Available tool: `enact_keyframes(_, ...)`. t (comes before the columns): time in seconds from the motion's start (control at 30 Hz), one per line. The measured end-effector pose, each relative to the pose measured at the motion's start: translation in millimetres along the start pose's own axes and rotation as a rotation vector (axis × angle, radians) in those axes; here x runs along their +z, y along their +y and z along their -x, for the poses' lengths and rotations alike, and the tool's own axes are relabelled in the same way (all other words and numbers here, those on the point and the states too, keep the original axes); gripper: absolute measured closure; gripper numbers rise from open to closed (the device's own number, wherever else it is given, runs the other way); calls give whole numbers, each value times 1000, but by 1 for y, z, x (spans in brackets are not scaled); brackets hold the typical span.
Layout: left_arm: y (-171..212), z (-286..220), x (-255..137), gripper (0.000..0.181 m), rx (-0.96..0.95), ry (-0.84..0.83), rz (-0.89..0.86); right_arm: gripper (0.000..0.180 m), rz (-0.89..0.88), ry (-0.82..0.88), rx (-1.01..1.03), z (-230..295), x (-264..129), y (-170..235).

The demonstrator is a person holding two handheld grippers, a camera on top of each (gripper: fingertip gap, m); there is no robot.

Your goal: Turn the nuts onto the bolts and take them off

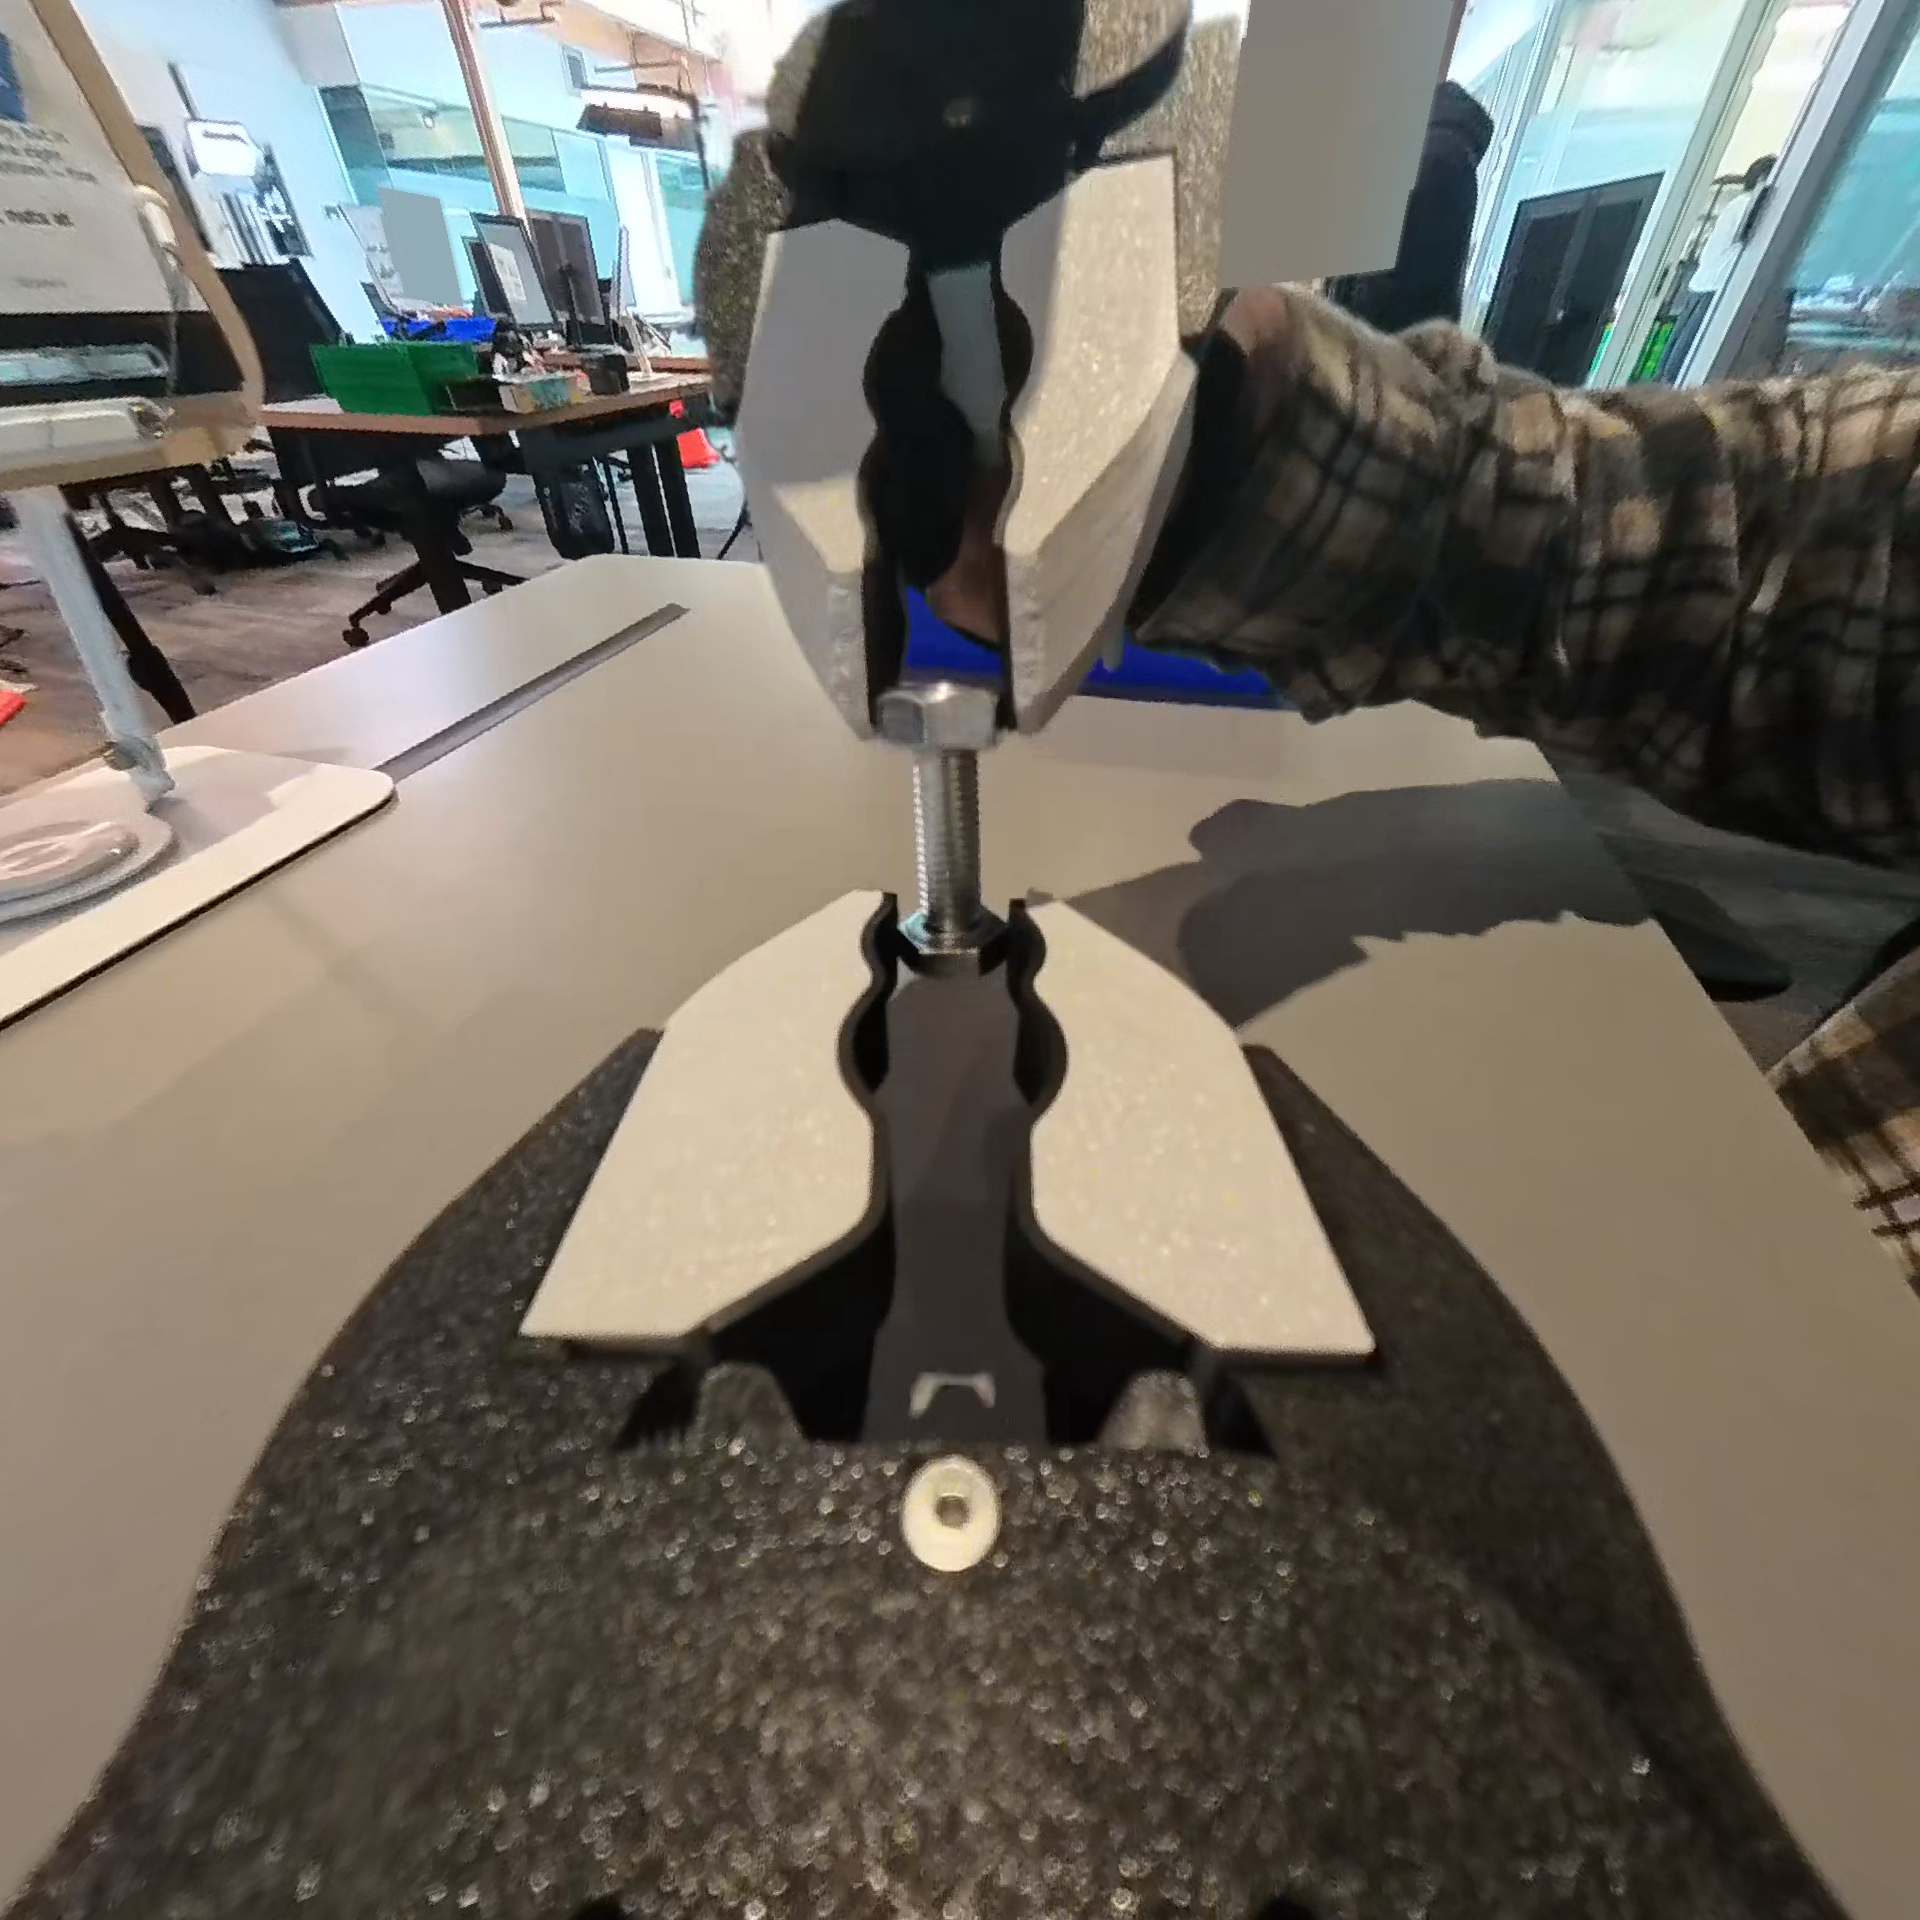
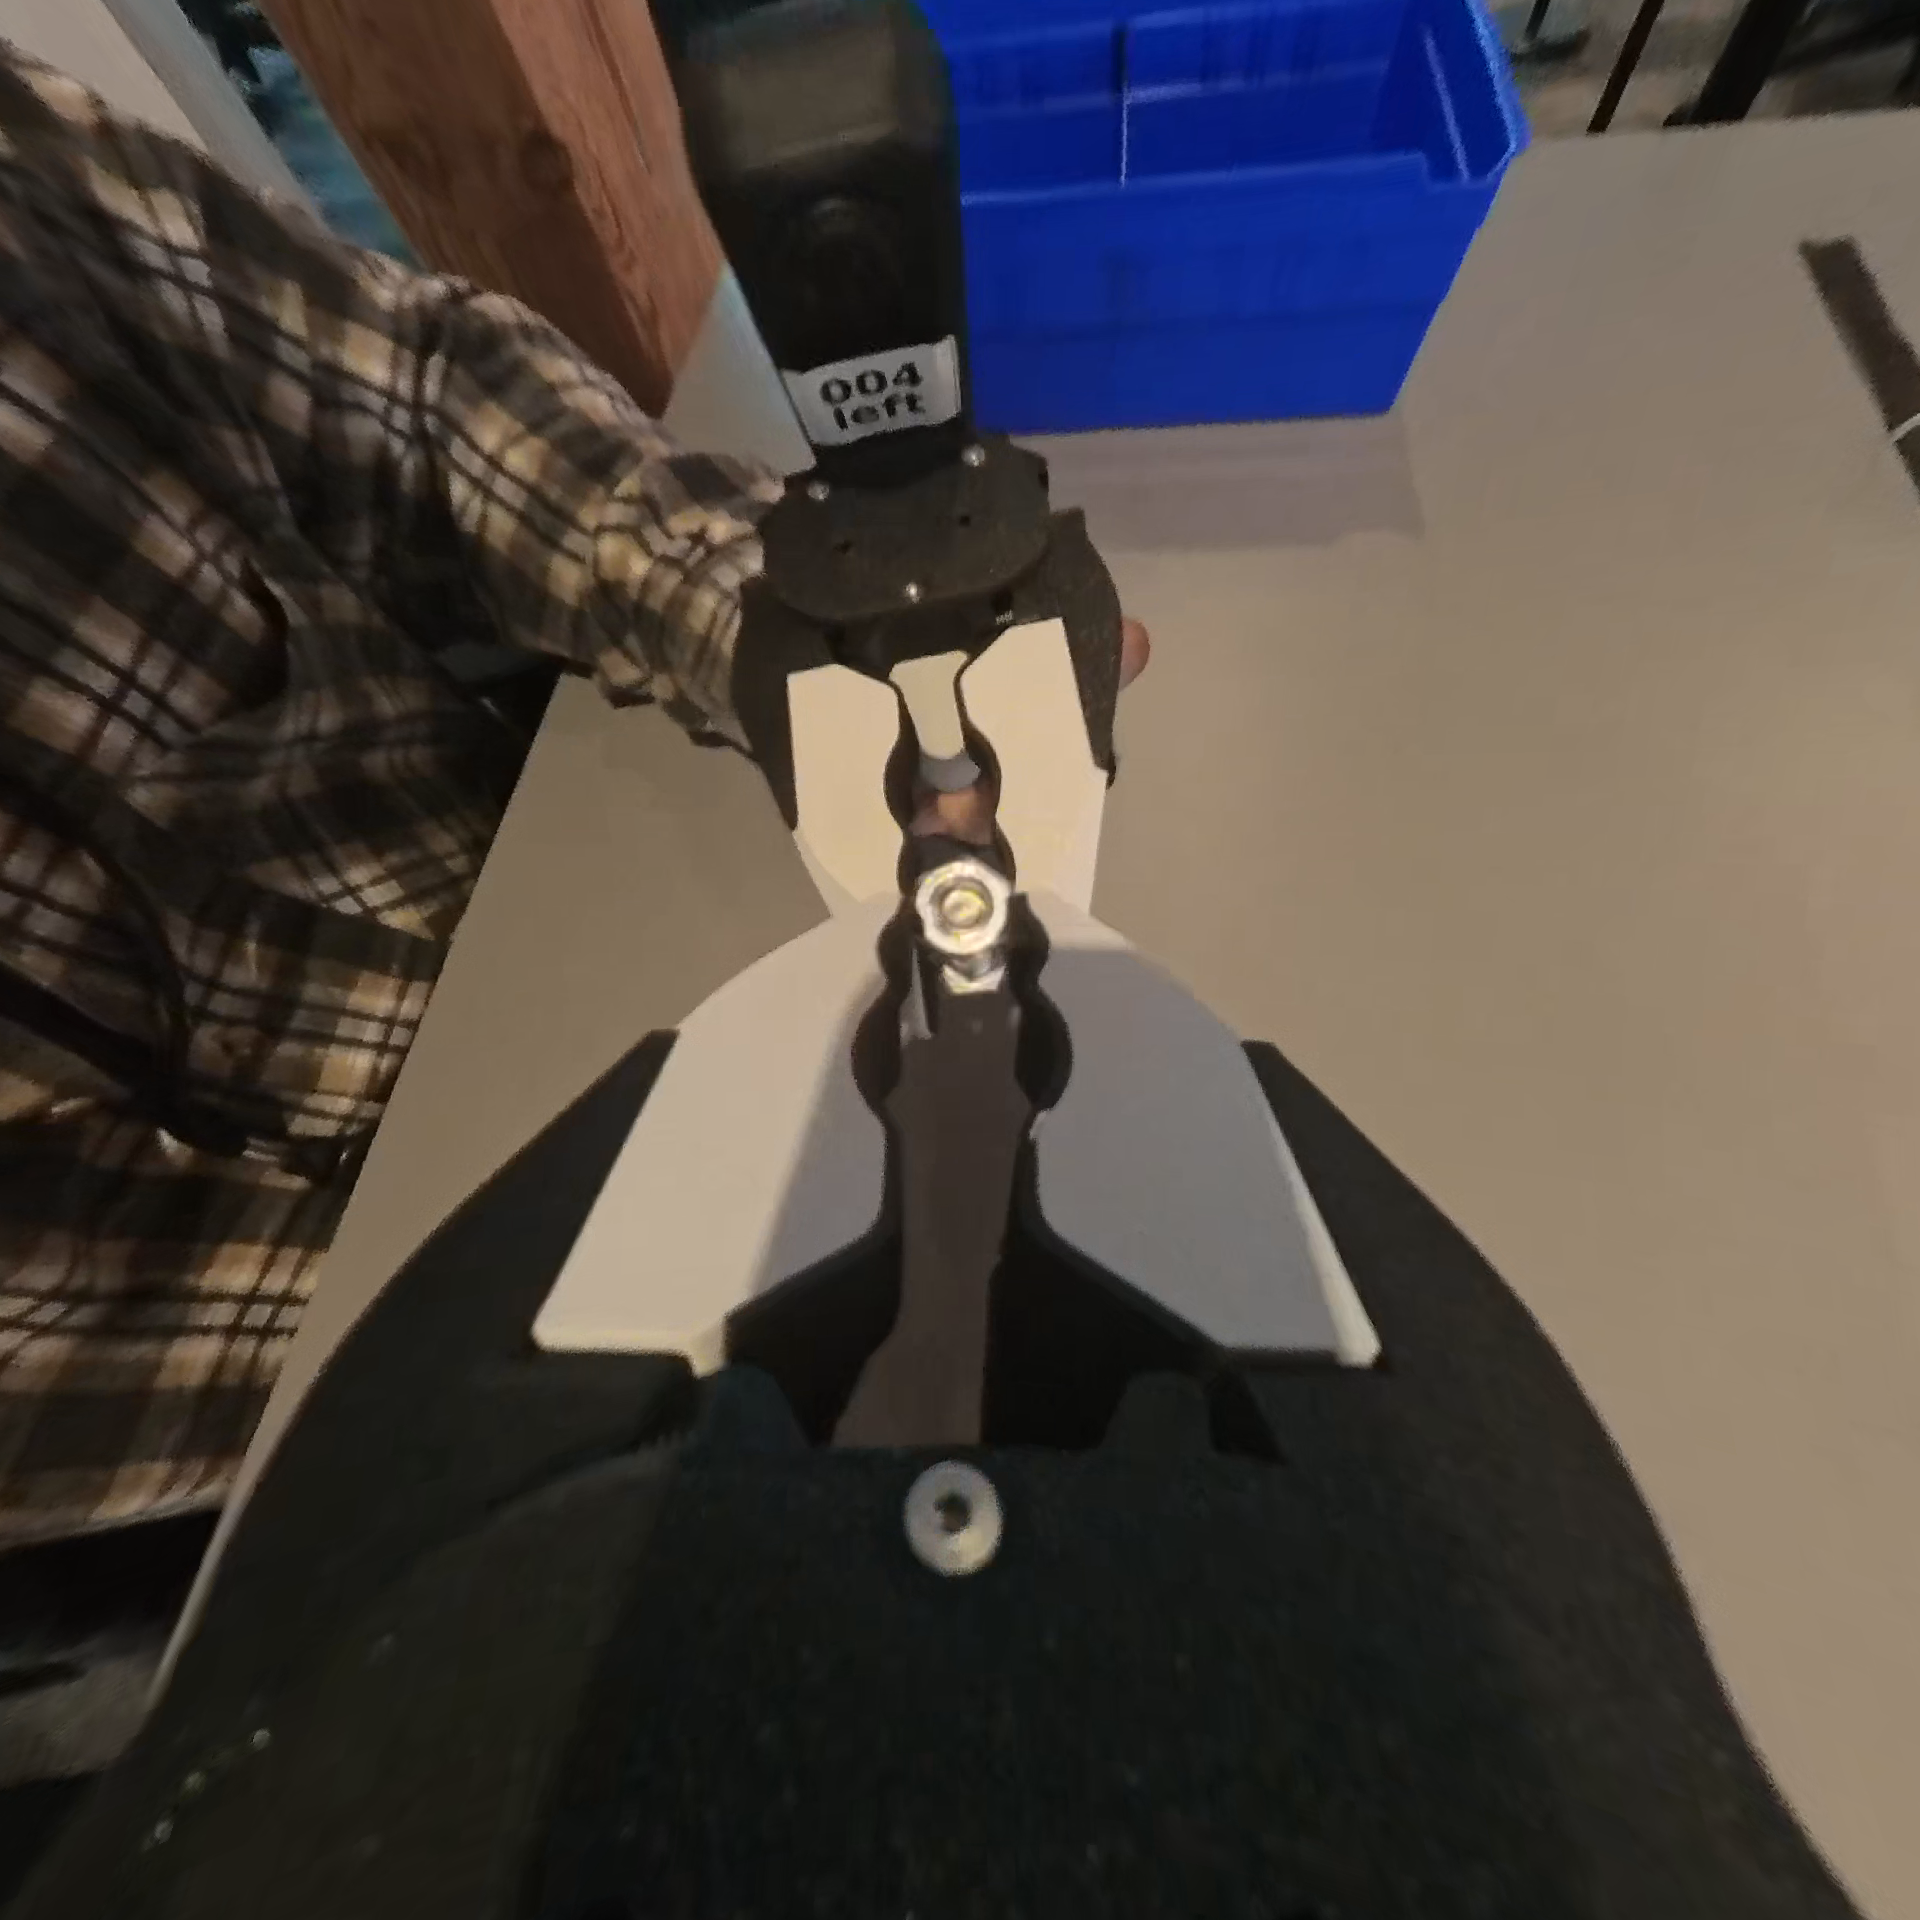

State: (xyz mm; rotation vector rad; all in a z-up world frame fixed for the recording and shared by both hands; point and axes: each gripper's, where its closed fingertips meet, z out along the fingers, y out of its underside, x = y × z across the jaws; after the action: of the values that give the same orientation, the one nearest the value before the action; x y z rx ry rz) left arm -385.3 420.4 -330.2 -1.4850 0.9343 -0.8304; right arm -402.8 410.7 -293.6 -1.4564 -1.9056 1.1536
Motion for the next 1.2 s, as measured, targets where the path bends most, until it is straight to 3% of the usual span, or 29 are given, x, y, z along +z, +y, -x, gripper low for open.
enact_keyframes(0.17,2,1,0,162,18,-16,22,163,-11,13,4,-1,0,4)
enact_keyframes(0.63,29,8,4,161,112,-103,255,163,266,93,17,-10,6,31)
enact_keyframes(1.2,18,7,2,161,29,-52,145,163,179,74,19,-9,4,19)
